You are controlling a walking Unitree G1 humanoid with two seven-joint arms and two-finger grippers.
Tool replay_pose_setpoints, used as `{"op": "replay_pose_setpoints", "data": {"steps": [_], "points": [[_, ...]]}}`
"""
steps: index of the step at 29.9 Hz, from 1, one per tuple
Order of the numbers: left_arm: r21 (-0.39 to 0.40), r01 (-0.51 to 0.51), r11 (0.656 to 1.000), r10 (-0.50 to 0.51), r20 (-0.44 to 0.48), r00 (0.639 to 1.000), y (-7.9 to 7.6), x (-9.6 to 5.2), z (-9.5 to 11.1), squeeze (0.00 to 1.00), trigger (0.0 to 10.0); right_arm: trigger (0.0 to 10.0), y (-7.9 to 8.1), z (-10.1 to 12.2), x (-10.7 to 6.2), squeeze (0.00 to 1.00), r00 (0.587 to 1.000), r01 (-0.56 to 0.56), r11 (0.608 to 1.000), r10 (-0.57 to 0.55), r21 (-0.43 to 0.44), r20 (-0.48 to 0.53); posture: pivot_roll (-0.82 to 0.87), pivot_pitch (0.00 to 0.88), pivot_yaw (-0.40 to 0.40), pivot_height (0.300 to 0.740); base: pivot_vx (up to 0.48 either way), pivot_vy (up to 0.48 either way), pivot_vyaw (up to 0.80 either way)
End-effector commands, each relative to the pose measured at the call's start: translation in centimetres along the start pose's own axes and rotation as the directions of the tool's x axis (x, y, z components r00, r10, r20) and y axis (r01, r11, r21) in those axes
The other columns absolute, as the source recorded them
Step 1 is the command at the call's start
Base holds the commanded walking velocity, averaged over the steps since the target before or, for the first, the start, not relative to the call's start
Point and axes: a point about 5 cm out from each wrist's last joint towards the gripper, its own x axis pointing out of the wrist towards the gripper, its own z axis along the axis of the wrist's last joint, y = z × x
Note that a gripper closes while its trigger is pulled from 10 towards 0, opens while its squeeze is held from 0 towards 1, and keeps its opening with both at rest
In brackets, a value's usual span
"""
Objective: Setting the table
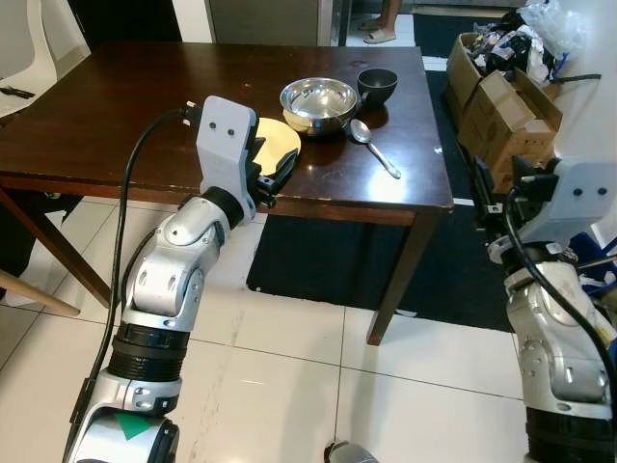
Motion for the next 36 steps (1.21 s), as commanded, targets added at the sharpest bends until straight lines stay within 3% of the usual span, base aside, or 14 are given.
{"op": "replay_pose_setpoints", "data": {"steps": [1, 20, 25, 26, 36], "points": [[0.000, -0.002, 1.000, 0.002, -0.005, 1.000, 0.14, 0.07, -0.20, 0.00, 10.0, 10.0, -0.17, 0.05, -0.06, 0.00, 1.000, 0.006, 1.000, -0.006, -0.006, -0.001, -0.24, 0.000, 0.099, 0.740, 0.000, 0.000, 0.00], [0.004, 0.002, 1.000, -0.002, -0.001, 1.000, 0.13, 0.28, -0.05, 0.00, 10.0, 10.0, -0.42, 0.24, 0.04, 0.00, 1.000, 0.022, 1.000, -0.022, -0.001, 0.010, -0.24, 0.000, 0.105, 0.740, 0.000, 0.000, 0.00], [-0.054, 0.012, 0.998, -0.011, 0.020, 1.000, -0.08, 0.29, 0.33, 0.00, 10.0, 10.0, -0.67, 0.31, 0.11, 0.00, 0.999, 0.043, 0.998, -0.044, 0.051, 0.014, -0.24, 0.000, 0.104, 0.740, 0.000, 0.000, 0.00], [-0.066, 0.019, 0.998, -0.017, 0.036, 0.999, -0.15, 0.26, 0.63, 0.00, 10.0, 10.0, -0.87, 0.48, 0.18, 0.00, 0.998, 0.061, 0.993, -0.064, 0.104, 0.019, -0.24, 0.000, 0.102, 0.740, 0.000, 0.000, 0.00], [-0.057, 0.021, 0.998, -0.018, 0.043, 0.999, -0.26, 0.19, 0.60, 0.00, 10.0, 10.0, -1.00, 0.92, 0.34, 0.00, 0.997, 0.068, 0.987, -0.074, 0.147, 0.037, -0.24, 0.000, 0.102, 0.740, 0.000, 0.000, 0.00]]}}
